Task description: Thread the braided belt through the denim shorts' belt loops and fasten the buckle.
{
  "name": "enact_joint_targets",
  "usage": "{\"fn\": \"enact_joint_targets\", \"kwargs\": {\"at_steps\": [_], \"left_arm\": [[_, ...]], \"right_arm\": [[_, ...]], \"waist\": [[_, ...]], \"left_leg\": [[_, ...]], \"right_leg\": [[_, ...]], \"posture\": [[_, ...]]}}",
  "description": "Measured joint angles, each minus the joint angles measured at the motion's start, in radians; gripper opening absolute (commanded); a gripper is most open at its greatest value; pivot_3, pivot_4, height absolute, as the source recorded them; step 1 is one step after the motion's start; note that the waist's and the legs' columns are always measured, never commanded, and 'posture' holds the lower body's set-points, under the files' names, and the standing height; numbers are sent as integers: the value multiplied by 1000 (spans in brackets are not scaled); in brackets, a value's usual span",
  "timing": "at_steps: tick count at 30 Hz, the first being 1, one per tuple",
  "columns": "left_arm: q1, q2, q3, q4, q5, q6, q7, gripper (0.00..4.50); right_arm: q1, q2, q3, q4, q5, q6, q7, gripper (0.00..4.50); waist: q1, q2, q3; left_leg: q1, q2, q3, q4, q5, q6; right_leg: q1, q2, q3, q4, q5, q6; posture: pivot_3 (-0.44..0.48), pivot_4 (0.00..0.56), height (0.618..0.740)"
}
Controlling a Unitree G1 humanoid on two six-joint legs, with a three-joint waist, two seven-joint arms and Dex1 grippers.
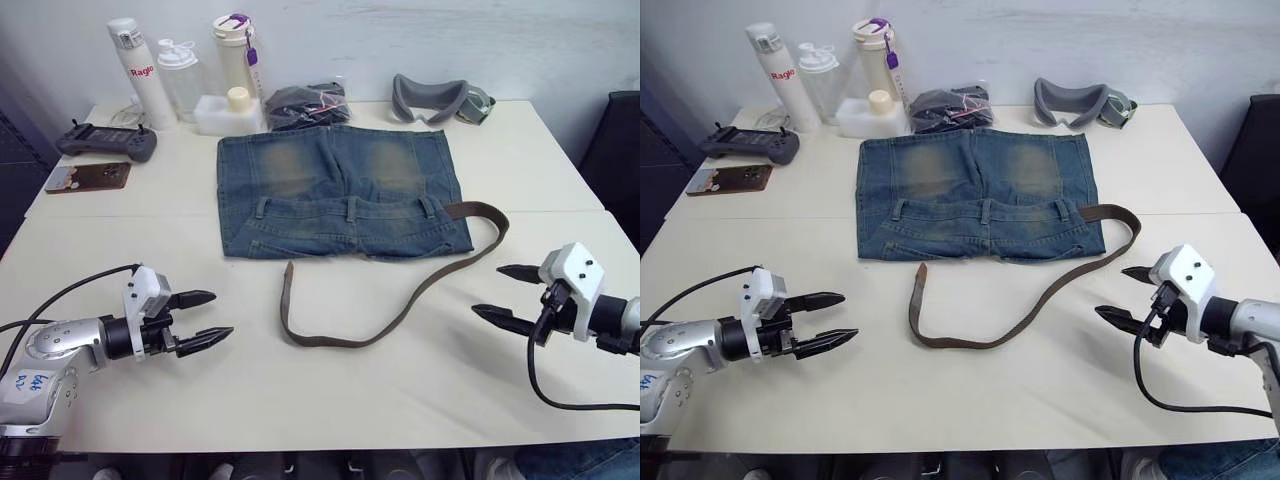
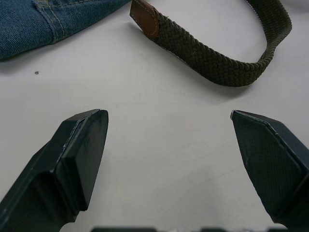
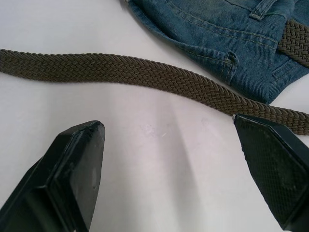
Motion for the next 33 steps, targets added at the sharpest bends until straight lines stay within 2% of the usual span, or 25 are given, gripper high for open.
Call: {"fn": "enact_joint_targets", "kwargs": {"at_steps": [8, 20, 23, 27, 33], "left_arm": [[-1, 8, 44, -31, -36, 50, 0, 4434], [-49, 14, 50, -33, -64, 89, -3, 4434], [-138, 85, 27, -80, -157, 204, -71, 4434], [-175, 143, -12, -153, -166, 209, -134, 4434], [-163, 153, -65, -149, -131, 182, -186, 4434]], "right_arm": [[1, 1, 0, 8, 13, 20, 15, 4500], [-23, -15, 12, -31, 26, 65, 25, 4500], [-211, -77, 139, -173, 78, 226, 19, 4500], [-342, -88, 293, -346, 129, 359, 9, 4500], [-485, 89, 646, -415, 74, 452, -52, 4500]], "waist": [[0, 0, 0], [0, 0, 0], [-11, 0, 2], [-4, 0, 2], [-5, 0, 2]], "left_leg": [[0, 0, 0, 1, 0, 0], [0, 0, 0, 1, 0, 0], [0, 0, 0, 2, 2, -3], [2, 1, -3, -2, 3, -5], [-2, 1, -4, -3, 3, -5]], "right_leg": [[0, 0, 0, 0, 0, 0], [0, 0, 0, 2, 0, 0], [-2, -1, -1, 5, 1, -2], [-2, 0, -4, 4, -2, -7], [-5, 0, -5, 3, -3, -8]], "posture": [[0, 150, 738], [0, 150, 738], [0, 150, 738], [0, 150, 738], [0, 150, 738]]}}
